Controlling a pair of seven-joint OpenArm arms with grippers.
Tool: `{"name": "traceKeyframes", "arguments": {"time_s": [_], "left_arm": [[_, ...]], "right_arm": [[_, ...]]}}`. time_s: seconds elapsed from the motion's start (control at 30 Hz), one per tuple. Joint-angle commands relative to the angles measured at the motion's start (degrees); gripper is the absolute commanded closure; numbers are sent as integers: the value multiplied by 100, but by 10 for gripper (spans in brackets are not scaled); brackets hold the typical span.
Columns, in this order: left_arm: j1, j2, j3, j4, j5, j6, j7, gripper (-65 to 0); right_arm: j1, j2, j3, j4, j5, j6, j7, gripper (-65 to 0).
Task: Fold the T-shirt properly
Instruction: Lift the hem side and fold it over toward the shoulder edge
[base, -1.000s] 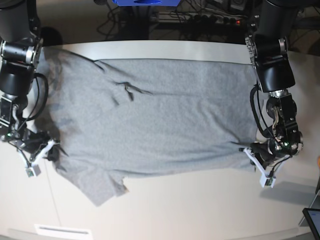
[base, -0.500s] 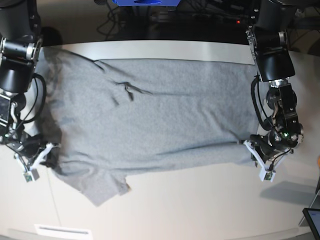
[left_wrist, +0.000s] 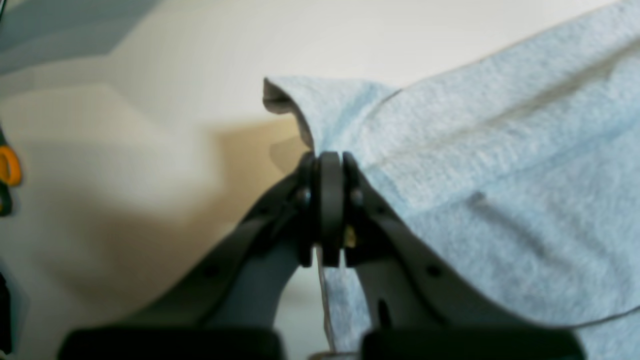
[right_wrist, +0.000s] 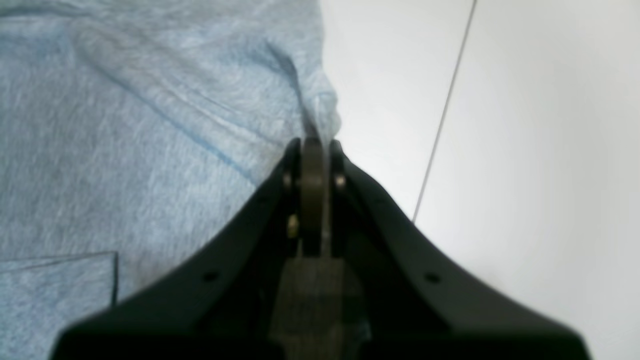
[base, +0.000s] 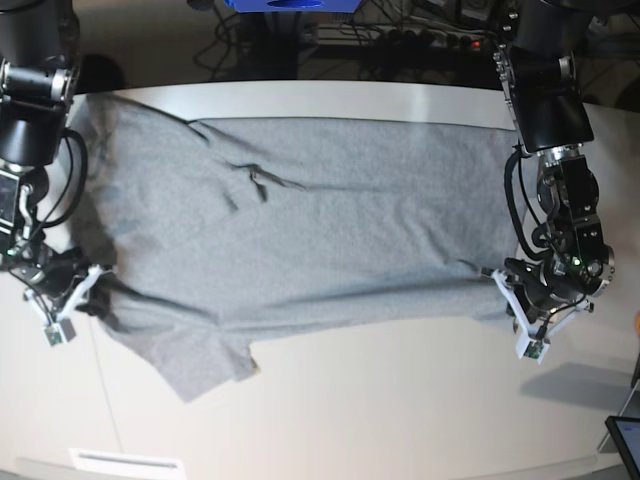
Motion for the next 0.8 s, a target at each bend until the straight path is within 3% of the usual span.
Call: {"name": "traceKeyframes", "arguments": {"time_s": [0.0,0.27,0.37,0.77], "left_arm": [[-108,-138,-10,124,-1,5,-69,0],[41,-217,-37,362,-1,5,-69,0],[147,-269,-28,529,-1,5,-69,0],[516,-331,25,529,-1,-4,72,0]], "right_arm": [[126,128,41,251,83,14,142,0],[29,128,58,471,83,23,142,0],[21,84,419,471,83,32,133,0],[12,136,647,471,57,80,-702,0]]}}
